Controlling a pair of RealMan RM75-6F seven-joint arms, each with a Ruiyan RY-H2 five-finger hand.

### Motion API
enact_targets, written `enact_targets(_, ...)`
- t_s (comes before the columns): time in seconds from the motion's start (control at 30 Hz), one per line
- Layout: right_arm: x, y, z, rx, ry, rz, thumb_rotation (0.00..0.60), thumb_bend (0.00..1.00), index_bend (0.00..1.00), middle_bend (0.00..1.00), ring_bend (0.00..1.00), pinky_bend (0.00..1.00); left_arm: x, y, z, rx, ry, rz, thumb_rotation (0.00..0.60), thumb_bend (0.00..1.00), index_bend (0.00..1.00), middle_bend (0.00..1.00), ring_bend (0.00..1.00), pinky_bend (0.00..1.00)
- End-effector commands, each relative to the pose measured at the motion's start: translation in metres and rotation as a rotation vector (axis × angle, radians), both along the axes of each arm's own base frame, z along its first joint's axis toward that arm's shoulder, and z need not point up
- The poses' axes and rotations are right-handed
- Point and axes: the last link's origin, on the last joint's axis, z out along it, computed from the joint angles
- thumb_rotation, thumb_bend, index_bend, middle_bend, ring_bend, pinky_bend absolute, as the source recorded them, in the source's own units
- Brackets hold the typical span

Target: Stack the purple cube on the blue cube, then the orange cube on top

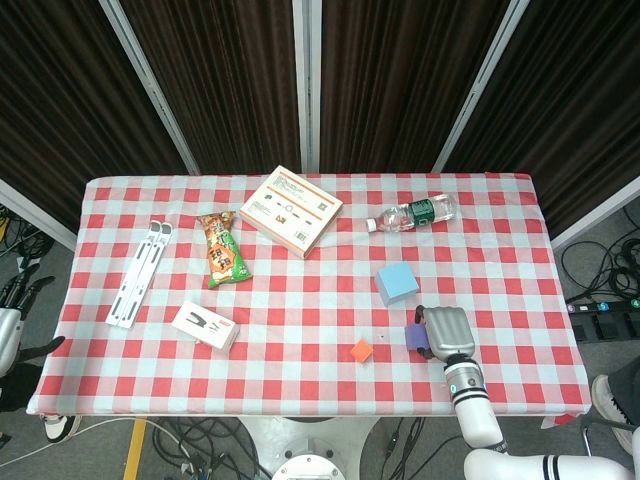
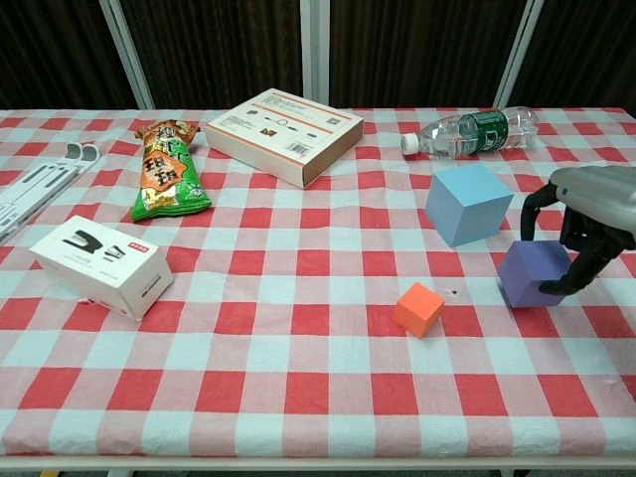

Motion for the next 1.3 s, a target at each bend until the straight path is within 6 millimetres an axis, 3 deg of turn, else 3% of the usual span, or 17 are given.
enact_targets(0.03,0.015,-0.007,0.02,-0.034,-0.019,0.028,0.6,0.1,0.5,1.0,1.0,1.0,0.001,0.0,0.0,0.001,-0.003,-0.001,0.6,0.05,0.22,0.14,0.13,0.27)
enact_targets(0.23,0.042,-0.034,0.053,-0.076,-0.004,0.081,0.6,0.1,0.5,1.0,1.0,1.0,0.002,0.001,0.001,-0.001,-0.001,-0.004,0.6,0.05,0.22,0.14,0.13,0.27)
enact_targets(0.47,0.056,-0.075,0.069,-0.08,0.024,0.111,0.6,0.1,0.51,1.0,1.0,1.0,0.001,0.001,0.002,-0.004,0.0,0.004,0.6,0.05,0.22,0.14,0.13,0.27)
enact_targets(0.87,0.047,-0.124,0.062,0.012,0.065,0.141,0.6,0.07,0.51,1.0,1.0,1.0,0.002,0.002,0.003,-0.007,0.015,0.006,0.6,0.05,0.22,0.14,0.13,0.27)
enact_targets(1.3,0.038,-0.135,0.048,0.086,0.05,0.182,0.6,0.06,0.51,1.0,1.0,1.0,0.002,0.003,0.001,-0.016,0.032,0.011,0.6,0.05,0.22,0.14,0.13,0.27)
